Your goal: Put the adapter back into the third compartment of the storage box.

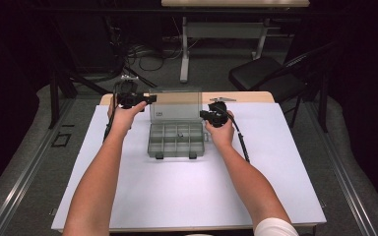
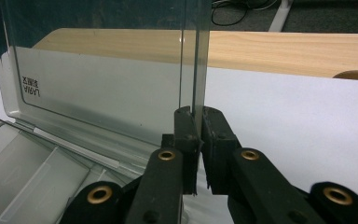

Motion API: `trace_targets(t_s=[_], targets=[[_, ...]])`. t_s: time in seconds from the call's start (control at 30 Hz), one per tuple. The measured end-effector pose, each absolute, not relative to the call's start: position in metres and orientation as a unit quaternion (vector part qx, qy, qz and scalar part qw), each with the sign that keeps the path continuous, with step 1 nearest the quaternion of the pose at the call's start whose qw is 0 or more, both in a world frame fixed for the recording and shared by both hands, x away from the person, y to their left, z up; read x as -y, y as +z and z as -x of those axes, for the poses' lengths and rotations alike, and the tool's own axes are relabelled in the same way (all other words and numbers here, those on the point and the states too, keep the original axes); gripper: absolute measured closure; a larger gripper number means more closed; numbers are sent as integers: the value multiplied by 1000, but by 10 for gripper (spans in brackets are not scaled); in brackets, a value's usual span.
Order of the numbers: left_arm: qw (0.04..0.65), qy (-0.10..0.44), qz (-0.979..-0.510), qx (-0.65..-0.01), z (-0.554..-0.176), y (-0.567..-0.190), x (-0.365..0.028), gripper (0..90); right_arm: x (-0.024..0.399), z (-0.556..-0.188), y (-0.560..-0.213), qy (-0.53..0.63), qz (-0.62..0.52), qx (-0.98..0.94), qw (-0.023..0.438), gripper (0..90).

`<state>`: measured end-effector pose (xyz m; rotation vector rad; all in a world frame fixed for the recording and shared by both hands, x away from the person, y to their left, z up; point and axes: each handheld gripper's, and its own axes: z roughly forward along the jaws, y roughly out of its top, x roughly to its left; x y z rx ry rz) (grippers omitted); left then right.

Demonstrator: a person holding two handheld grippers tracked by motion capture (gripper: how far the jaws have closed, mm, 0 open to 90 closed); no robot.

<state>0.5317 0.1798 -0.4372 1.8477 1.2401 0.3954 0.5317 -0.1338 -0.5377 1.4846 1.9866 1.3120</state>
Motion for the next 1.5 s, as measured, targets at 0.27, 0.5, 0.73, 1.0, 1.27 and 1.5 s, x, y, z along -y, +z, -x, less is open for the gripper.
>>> trace_targets(t_s=[0.27,0.5,0.73,1.0,1.27,1.5], targets=[[410,154,-747,-500,-548,-438,-175,357,134,-532,-539,464,-520,-698,167,855],[400,155,-749,-505,-561,-446,-169,354,134,-532,-538,464,-517,-699,168,855],[409,139,-739,-517,-572,-456,-175,404,135,-532,-539,464,-517,-700,168,855],[410,134,-738,-520,-579,-464,-180,494,135,-532,-539,466,-515,-700,167,855],[413,106,-734,-528,-581,-471,-183,573,136,-532,-539,466,-515,-700,166,855],[412,107,-736,-527,-579,-470,-182,636,136,-532,-540,468,-514,-699,166,854]])
